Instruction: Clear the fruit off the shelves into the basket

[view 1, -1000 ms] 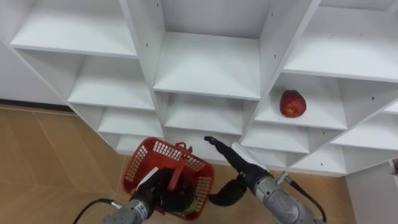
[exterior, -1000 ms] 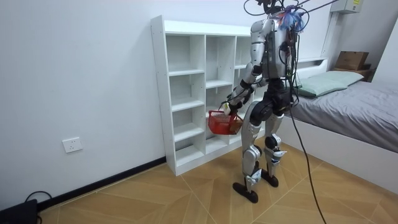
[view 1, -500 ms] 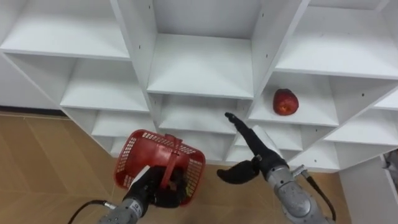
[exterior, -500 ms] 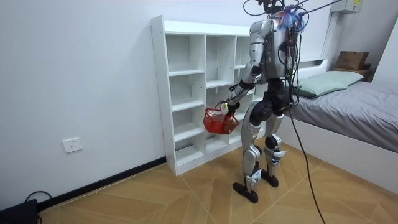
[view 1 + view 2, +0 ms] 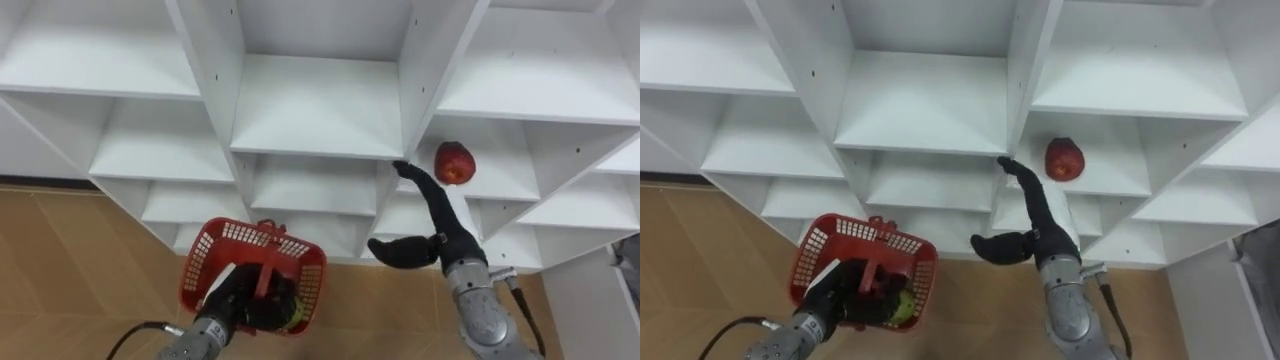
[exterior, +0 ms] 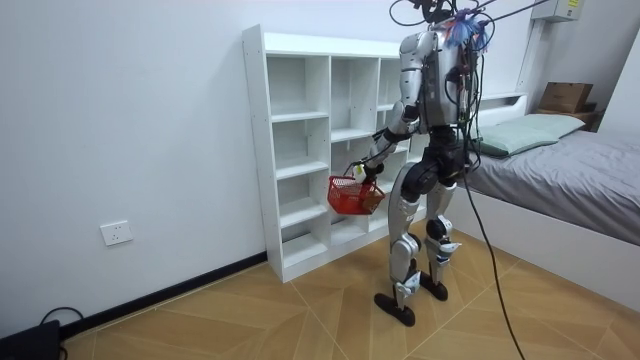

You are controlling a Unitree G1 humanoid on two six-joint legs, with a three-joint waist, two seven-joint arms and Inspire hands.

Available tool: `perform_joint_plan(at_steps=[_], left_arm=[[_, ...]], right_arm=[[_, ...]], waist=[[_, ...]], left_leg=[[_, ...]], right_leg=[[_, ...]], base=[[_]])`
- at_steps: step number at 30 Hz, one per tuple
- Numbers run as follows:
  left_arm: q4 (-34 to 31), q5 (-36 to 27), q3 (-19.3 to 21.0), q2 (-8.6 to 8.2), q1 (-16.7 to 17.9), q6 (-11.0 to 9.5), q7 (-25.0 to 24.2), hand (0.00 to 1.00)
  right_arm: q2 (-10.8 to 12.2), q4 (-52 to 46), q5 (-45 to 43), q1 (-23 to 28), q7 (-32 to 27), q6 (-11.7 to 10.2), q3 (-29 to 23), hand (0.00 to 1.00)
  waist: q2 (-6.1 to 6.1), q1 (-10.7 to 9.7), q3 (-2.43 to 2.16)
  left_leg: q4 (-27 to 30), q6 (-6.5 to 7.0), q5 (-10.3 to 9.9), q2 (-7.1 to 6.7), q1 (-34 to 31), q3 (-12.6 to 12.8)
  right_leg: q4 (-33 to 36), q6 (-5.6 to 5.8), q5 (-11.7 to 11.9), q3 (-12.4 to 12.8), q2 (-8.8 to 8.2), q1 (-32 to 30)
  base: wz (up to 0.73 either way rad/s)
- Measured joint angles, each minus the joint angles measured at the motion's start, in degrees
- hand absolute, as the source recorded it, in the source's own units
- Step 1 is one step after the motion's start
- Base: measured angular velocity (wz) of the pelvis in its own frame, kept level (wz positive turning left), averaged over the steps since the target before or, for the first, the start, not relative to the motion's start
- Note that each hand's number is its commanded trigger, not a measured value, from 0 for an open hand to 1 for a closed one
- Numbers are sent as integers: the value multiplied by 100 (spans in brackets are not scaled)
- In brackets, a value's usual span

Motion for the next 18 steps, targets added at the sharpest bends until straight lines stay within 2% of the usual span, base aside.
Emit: perform_joint_plan(at_steps=[5, 18], left_arm=[[11, 1, 180, 10, 34, 0, 78, 100], [15, -24, 264, 11, 73, 65, 83, 100]], right_arm=[[-30, -60, 21, 66, -403, -88, -213, 0], [-124, -353, 253, 162, -1121, -103, -170, 0]], waist=[[-2, -112, 2], [2, -108, 6]], left_leg=[[-24, 0, -1, -1, 47, -4], [-129, -5, -3, 2, 135, 88]], right_leg=[[-56, 5, 3, -14, 3, 71], [-67, 11, -1, 73, 12, 72]], base=[[0], [-3]])
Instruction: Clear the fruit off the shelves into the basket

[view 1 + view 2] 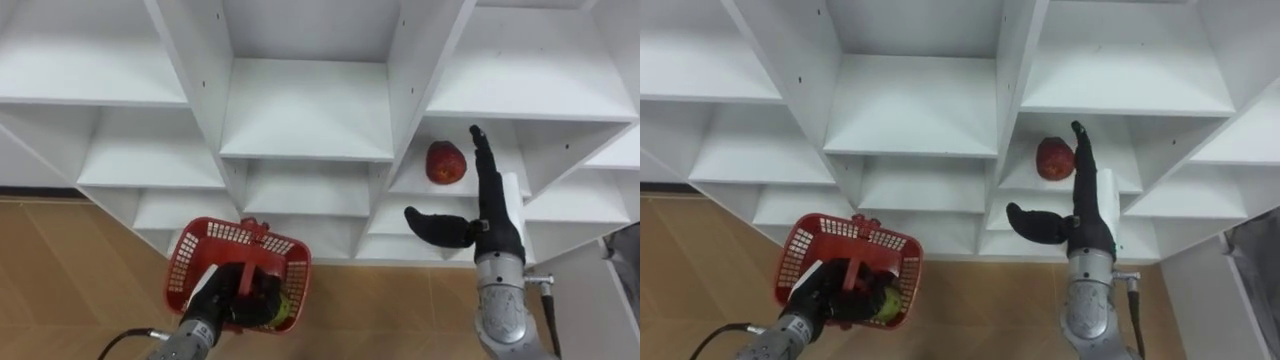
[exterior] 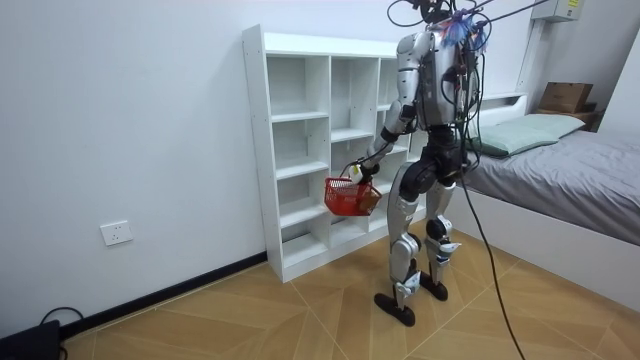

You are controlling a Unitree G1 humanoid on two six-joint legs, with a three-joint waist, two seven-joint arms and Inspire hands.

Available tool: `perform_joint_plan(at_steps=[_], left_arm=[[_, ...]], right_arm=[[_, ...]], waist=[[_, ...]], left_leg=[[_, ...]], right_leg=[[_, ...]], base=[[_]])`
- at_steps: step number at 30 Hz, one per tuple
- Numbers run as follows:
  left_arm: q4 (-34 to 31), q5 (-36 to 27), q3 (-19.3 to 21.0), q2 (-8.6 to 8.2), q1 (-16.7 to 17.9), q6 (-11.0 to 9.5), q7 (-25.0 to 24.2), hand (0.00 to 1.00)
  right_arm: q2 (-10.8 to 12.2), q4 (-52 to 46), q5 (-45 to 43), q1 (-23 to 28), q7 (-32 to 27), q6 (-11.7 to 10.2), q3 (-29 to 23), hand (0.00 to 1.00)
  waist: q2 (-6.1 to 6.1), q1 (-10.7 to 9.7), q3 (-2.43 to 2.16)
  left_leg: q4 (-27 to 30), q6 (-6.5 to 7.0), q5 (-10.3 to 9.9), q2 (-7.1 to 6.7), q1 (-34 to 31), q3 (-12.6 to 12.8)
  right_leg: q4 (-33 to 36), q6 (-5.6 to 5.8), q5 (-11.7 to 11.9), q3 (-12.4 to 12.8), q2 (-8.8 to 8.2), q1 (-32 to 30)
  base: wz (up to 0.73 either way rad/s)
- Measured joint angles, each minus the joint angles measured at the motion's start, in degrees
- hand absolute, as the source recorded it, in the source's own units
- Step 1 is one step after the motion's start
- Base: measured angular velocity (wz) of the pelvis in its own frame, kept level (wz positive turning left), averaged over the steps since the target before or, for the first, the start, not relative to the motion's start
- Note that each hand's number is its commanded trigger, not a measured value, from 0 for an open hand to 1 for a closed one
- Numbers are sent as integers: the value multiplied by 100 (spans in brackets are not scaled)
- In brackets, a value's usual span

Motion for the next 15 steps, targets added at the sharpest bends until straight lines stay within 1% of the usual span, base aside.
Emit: perform_joint_plan(at_steps=[4, 15], left_arm=[[0, 1, -45, 1, 0, 3, 8, 100], [-1, 9, -55, 3, 0, 50, 4, 100]], right_arm=[[-47, 25, 11, -2, -191, 0, 6, 0], [-48, 181, 32, -4, -302, 1, 7, 0]], waist=[[-3, 6, 2], [-17, 13, 10]], left_leg=[[-10, 0, 0, 4, 21, 40], [-11, 0, 0, 8, 16, 47]], right_leg=[[0, 1, -1, 40, 5, 0], [0, 1, -1, 46, 9, -4]], base=[[-4], [0]])
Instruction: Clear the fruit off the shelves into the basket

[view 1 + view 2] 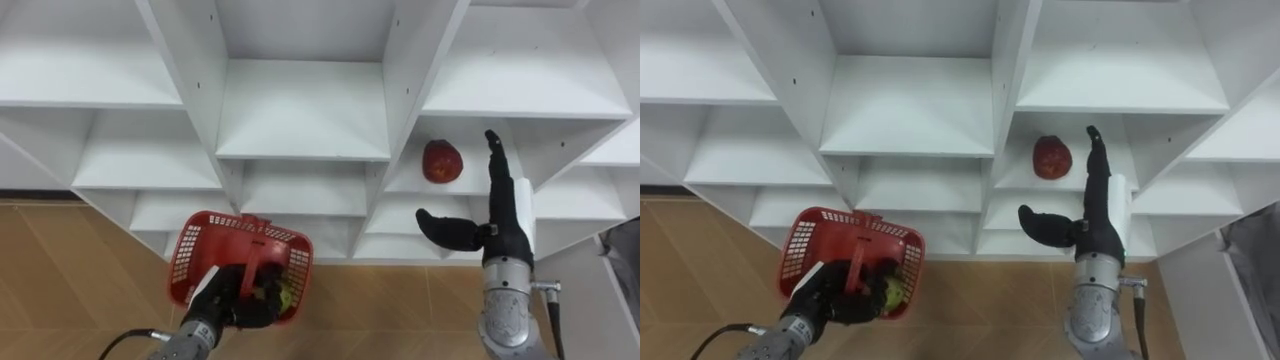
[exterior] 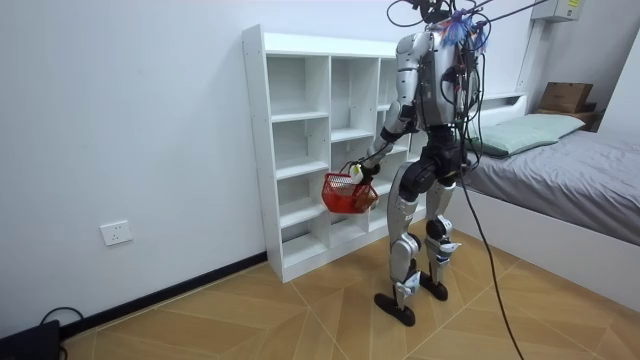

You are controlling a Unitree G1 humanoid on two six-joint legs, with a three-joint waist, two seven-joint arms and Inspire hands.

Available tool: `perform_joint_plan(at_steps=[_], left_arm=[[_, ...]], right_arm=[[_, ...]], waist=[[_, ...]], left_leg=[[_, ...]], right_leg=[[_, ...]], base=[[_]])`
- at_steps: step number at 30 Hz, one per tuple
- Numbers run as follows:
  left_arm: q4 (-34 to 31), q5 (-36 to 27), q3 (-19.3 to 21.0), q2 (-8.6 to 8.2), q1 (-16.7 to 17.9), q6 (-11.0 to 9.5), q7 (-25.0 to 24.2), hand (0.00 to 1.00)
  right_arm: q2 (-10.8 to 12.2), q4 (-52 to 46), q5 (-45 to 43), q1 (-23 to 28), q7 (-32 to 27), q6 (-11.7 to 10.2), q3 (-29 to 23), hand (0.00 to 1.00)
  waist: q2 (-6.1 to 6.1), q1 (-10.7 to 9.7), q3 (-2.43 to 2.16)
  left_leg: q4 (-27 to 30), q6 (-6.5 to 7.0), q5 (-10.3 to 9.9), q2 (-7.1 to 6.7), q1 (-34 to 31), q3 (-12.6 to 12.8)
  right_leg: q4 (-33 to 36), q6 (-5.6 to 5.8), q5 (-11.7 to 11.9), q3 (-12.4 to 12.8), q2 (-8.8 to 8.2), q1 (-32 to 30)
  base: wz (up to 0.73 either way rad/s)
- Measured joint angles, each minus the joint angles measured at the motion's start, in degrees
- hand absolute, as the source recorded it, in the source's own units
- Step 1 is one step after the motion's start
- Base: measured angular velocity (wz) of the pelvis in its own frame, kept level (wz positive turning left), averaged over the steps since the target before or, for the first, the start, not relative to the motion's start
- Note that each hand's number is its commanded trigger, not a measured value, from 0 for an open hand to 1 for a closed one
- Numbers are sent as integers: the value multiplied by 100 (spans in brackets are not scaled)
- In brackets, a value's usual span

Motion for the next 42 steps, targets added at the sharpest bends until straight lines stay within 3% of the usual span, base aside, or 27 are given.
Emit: perform_joint_plan(at_steps=[13, 18, 23, 31, 42], left_arm=[[95, -14, -98, 3, -8, 4, 71, 100], [274, -4, -89, 12, 23, 11, 77, 100], [254, 2, -88, 20, 23, 12, 61, 100], [256, 31, -82, 31, -8, 29, 51, 100], [254, 30, -102, 42, -37, 176, -57, 100]], right_arm=[[-1, 621, 665, -243, -256, -14, -33, 0], [-120, 644, 758, -394, -430, -51, -75, 0], [-253, 677, 989, -738, -497, -110, -169, 0], [-263, 931, 1522, -929, -469, -104, -381, 0], [-262, 1370, 1563, -1341, -435, -104, -453, 0]], waist=[[-18, -9, 11], [-23, 1, 10], [-53, 23, 29], [-94, 150, 61], [-99, 177, 65]], left_leg=[[0, 0, 0, -1, -10, -3], [39, 0, 0, -1, -101, -45], [97, -1, 0, -1, -168, -107], [107, -1, 1, -11, -269, -159], [220, 0, 0, -21, -458, -176]], right_leg=[[-3, 1, 0, -2, 1, -7], [16, -1, -1, -45, -5, -76], [17, -5, 2, -99, -9, -92], [14, -4, 1, -163, -22, -148], [168, -11, -66, -251, -65, -310]], base=[[0], [4], [6], [4], [4]])
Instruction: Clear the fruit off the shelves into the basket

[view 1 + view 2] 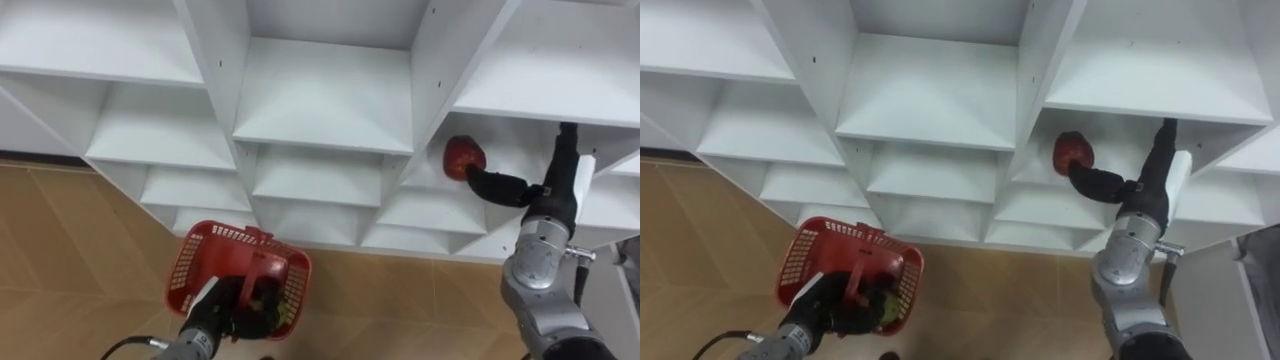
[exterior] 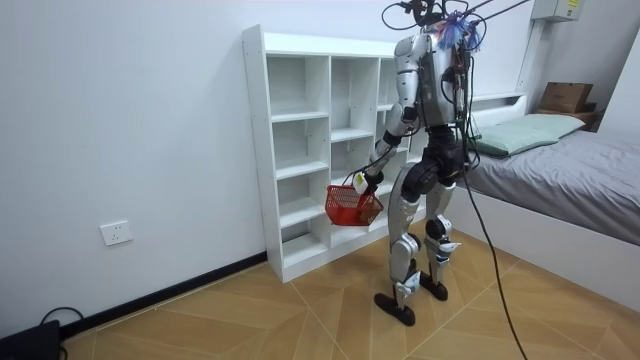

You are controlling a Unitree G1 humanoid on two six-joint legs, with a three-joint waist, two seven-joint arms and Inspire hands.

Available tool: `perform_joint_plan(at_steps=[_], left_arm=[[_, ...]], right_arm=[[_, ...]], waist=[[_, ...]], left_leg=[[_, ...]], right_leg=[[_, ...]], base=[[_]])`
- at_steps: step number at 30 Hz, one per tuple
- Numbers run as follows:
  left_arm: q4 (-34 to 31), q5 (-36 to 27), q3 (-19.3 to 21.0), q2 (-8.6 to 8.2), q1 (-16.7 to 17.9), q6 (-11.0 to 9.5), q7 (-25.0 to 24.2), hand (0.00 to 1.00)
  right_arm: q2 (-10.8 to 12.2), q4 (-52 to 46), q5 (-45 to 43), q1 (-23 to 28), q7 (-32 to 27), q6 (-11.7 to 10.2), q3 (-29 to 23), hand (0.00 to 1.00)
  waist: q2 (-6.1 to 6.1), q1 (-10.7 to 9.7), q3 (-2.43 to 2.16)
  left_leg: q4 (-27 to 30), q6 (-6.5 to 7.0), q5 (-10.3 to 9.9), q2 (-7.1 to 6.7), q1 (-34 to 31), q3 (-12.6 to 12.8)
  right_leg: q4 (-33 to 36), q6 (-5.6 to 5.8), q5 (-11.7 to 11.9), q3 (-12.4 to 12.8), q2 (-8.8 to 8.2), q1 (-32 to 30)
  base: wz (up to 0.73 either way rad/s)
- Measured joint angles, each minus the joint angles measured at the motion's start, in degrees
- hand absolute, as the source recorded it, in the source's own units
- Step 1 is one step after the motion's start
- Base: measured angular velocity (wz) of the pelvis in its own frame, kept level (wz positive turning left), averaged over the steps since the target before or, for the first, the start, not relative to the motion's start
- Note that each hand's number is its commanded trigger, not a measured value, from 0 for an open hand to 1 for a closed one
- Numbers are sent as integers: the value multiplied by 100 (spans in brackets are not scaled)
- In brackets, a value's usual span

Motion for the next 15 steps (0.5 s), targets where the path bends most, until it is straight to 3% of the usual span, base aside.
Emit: perform_joint_plan(at_steps=[15], left_arm=[[-123, -9, -18, -7, -61, 9, -79, 100]], right_arm=[[7, 35, -2, -15, 43, 4, 0, 0]], waist=[[-12, 122, 9]], left_leg=[[119, -2, 0, 5, -145, 0]], right_leg=[[239, -28, -92, -25, -38, -190]], base=[[0]])
